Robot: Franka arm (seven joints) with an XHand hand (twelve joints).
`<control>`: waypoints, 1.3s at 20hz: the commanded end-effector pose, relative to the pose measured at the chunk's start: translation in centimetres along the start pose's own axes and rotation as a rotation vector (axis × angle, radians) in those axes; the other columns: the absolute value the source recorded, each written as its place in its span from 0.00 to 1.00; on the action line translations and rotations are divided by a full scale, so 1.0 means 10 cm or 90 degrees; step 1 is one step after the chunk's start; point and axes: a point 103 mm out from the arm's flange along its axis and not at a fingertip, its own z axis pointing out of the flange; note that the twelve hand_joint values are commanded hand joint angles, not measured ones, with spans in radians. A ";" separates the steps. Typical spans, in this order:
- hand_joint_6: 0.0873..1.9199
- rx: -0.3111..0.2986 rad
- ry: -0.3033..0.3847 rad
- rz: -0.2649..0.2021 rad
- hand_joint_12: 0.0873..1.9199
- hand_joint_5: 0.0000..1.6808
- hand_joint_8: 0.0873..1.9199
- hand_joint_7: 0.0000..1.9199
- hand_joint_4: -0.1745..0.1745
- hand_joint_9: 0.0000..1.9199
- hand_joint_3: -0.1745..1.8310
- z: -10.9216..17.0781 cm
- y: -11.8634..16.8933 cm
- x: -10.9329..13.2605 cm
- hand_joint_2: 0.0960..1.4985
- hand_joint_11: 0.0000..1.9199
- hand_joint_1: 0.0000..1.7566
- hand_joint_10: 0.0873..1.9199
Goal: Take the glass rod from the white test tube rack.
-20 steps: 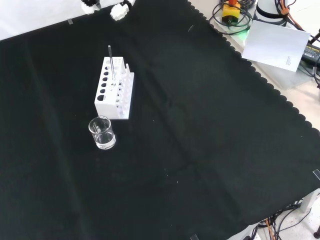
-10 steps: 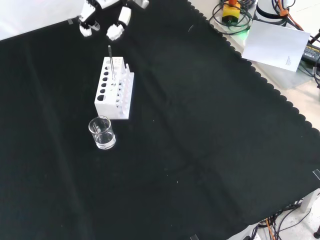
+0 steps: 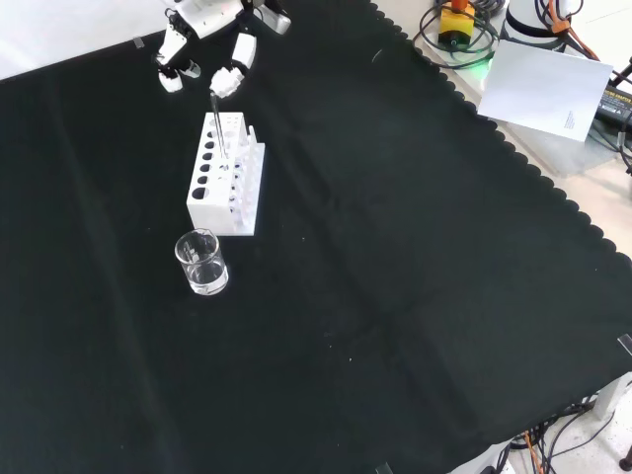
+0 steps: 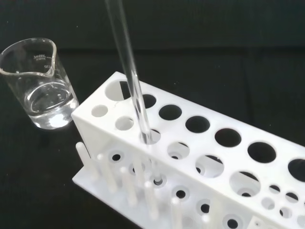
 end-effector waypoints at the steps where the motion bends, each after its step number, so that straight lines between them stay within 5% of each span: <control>1: 0.51 0.014 0.001 0.001 0.69 0.15 0.58 0.35 0.00 0.52 0.36 0.07 -0.06 0.03 0.58 0.52 0.35 0.62; 17: 0.54 0.026 -0.008 -0.024 0.68 0.20 0.60 0.40 0.00 0.61 0.37 0.17 -0.09 0.36 0.58 0.69 0.38 0.64; 26: 0.55 0.023 -0.014 -0.033 0.59 0.32 0.60 0.47 0.00 0.75 0.38 0.20 0.00 0.46 0.54 0.89 0.52 0.58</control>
